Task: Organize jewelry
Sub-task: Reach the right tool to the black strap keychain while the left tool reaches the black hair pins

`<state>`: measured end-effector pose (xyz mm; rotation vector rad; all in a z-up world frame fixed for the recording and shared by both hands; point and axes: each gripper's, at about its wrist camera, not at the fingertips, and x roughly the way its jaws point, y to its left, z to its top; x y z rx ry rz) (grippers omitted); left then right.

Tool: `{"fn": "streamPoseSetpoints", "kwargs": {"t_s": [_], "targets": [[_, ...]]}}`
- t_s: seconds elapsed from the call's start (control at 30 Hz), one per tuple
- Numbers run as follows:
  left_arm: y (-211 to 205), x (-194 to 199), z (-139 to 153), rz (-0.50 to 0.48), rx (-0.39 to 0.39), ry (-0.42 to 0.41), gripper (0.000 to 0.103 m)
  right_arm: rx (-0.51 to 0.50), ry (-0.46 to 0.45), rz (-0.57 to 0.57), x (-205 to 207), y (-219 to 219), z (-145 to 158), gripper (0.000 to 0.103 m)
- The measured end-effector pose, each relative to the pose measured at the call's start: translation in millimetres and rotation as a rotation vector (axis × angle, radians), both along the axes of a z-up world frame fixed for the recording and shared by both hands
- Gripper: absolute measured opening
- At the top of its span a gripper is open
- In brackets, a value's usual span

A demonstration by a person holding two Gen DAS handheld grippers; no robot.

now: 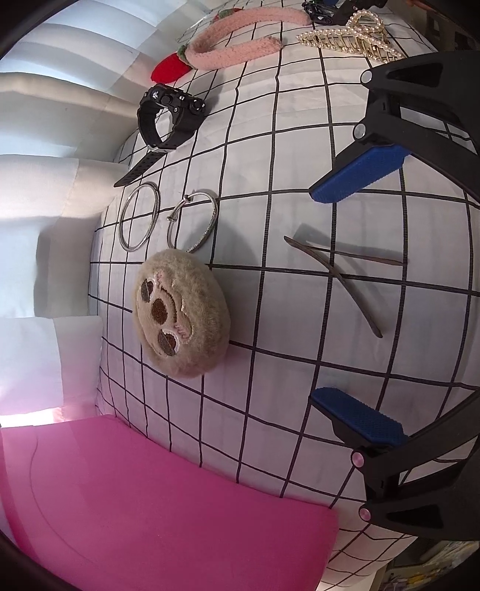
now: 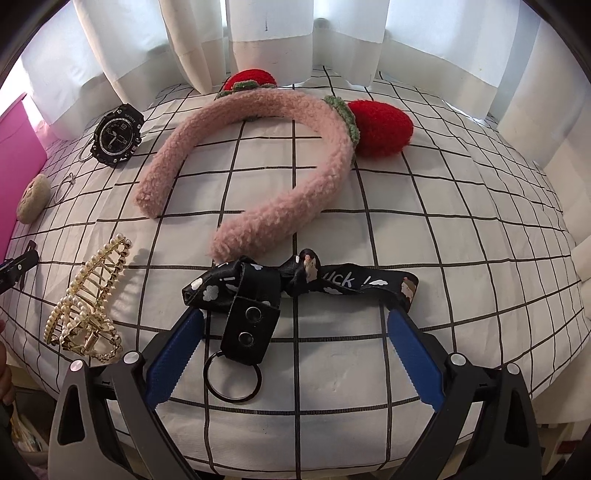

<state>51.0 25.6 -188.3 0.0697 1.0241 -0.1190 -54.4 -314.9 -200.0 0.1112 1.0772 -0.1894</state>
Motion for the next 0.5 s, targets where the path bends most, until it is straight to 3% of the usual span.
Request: {"fn": "streamPoseSetpoints", "kwargs": {"t_s": [0.13,0.3,0.4,0.47,0.5], "targets": [[1,-6,-1,0.011,-0.005,-0.056,0.098,-0.008,-0.035,0.012,1,0,-2,0.095],[0,-6,0,0.02,-0.008,-0.068,0.096,-0.014,-0.062,0.032,-2,1,-2,0.094],[-4,-12,3,-0.005,-0.012,-0.079,0.087,-0.007,-0.064,0.043,-1,2,-1,0.093],[-9,-16,5,-0.031,-0.012,-0.086,0.07,-0.004,-0.074,0.048,-3,2,1,0.09],[-12,-18,7,-0.047,-0.013,-0.089,0.065,-0.007,-0.084,0.055,-4,3,3,0.081]]}}
